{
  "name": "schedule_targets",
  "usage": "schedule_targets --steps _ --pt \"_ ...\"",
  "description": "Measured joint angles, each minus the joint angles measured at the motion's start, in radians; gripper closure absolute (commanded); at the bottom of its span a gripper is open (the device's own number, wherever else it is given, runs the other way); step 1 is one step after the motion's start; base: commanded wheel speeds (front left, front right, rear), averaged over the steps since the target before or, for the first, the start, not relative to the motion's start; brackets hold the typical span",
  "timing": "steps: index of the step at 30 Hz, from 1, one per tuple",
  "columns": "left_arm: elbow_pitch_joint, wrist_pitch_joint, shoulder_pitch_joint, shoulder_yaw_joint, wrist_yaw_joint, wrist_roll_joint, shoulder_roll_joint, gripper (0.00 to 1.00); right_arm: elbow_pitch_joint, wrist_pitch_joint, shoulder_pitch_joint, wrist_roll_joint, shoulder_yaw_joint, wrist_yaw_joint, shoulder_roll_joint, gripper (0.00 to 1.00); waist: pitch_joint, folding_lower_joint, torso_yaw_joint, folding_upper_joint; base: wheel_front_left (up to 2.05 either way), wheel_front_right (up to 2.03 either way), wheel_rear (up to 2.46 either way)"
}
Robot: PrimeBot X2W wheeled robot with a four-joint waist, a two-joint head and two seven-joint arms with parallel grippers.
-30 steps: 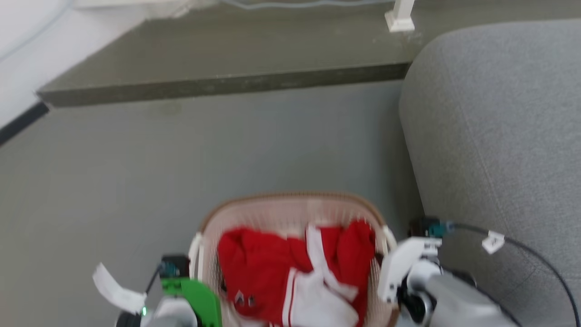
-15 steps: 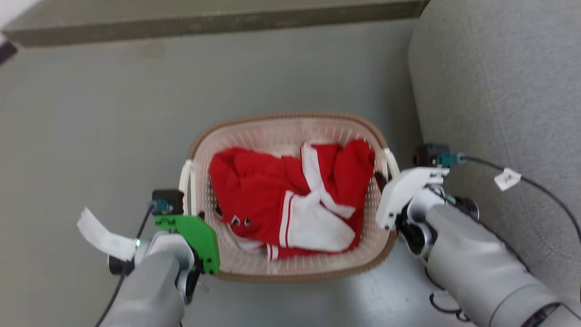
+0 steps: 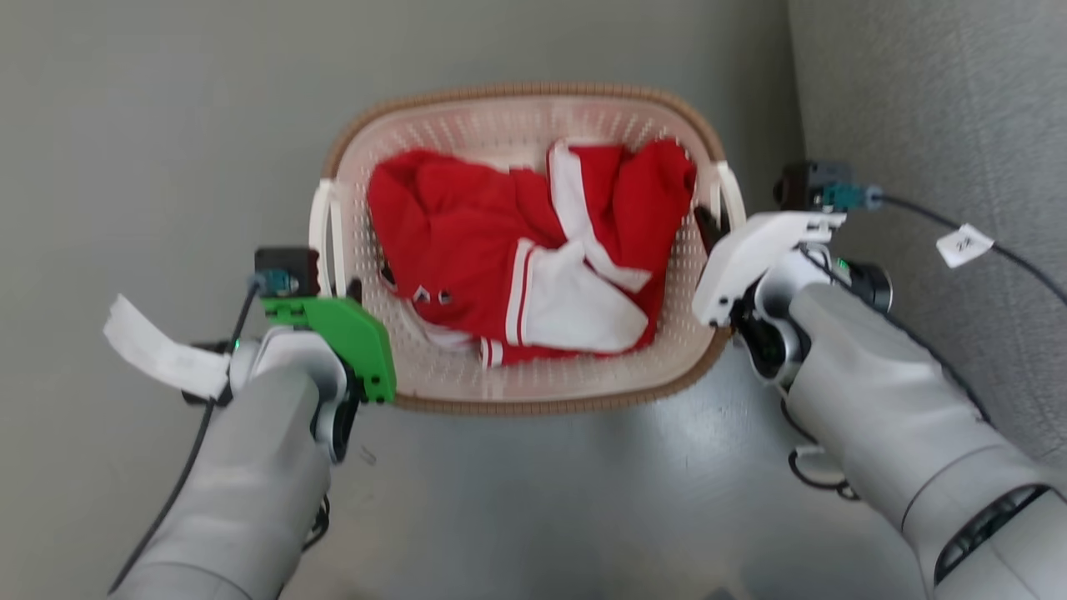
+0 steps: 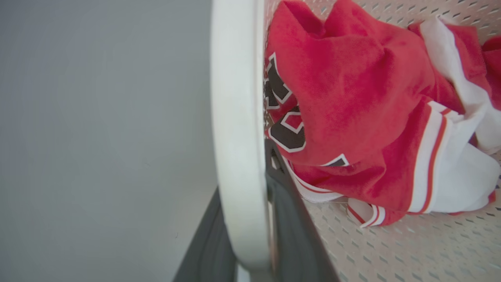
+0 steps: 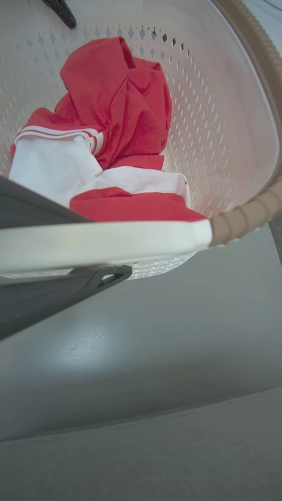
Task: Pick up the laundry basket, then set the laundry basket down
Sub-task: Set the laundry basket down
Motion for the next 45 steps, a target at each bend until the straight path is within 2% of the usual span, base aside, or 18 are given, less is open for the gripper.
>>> schedule_targets --steps 17,29,45 --pt "-0.004 -0.022 -0.15 0.008 0.013 0.029 0.002 1.0 0.022 -0.03 -0.151 -0.015 -0.013 0.007 -0.007 1.0 0.218 0.0 0.011 0.0 0.0 0.0 0.0" --pt "0.0 -0.055 -0.242 0.015 0.018 0.045 0.004 1.0 0.038 -0.057 -0.247 -0.032 -0.019 0.026 -0.014 1.0 0.367 0.0 0.016 0.0 0.0 0.0 0.0" --pt "0.03 -0.081 -0.269 0.013 0.015 0.05 0.0 1.0 0.071 -0.069 -0.269 -0.034 -0.01 0.051 -0.008 1.0 0.449 0.0 0.021 0.0 0.0 0.0 0.0"
